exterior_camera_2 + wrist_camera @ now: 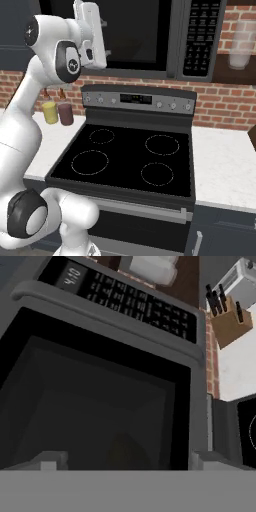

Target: Open the microwave, place the bowl with waffle inside the microwave, then close the microwave door and turn it on.

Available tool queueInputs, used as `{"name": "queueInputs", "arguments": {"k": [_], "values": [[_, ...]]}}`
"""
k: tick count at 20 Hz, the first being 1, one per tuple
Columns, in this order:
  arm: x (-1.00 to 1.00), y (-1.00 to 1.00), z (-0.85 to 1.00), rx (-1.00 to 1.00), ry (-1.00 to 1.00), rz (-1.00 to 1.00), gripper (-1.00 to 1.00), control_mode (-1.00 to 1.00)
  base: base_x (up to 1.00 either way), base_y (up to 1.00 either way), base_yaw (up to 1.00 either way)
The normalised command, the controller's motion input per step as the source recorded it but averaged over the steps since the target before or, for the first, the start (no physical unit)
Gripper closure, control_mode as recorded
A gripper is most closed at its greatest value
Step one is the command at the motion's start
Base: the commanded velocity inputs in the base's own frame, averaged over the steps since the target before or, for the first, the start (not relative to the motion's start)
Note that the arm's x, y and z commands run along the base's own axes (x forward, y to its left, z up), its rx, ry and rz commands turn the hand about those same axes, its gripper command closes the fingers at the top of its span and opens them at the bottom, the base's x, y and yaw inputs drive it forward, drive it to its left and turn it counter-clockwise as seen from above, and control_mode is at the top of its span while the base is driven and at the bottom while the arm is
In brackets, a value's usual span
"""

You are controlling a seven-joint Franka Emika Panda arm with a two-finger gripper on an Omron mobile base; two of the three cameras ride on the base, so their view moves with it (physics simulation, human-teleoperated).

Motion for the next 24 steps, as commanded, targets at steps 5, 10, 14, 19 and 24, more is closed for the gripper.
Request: {"name": "queueInputs", "arguments": {"k": [5,10,14,19,24], "values": [[-0.74,-0.01,0.04,-0.03,0.18,0.04,-1.0,-1.0,0.0,0.0,0.0],[-0.66,-0.01,-0.02,-0.11,0.16,0.12,1.0,-1.0,0.0,0.0,0.0],[-0.65,-0.07,0.0,-0.06,0.14,0.11,1.0,-1.0,0.0,0.0,0.0],[-0.4,0.0,-0.13,-0.19,0.1,0.06,1.0,-1.0,0.0,0.0,0.0],[-0.32,-0.11,-0.24,-0.32,-0.17,0.02,1.0,-1.0,0.0,0.0,0.0]]}}
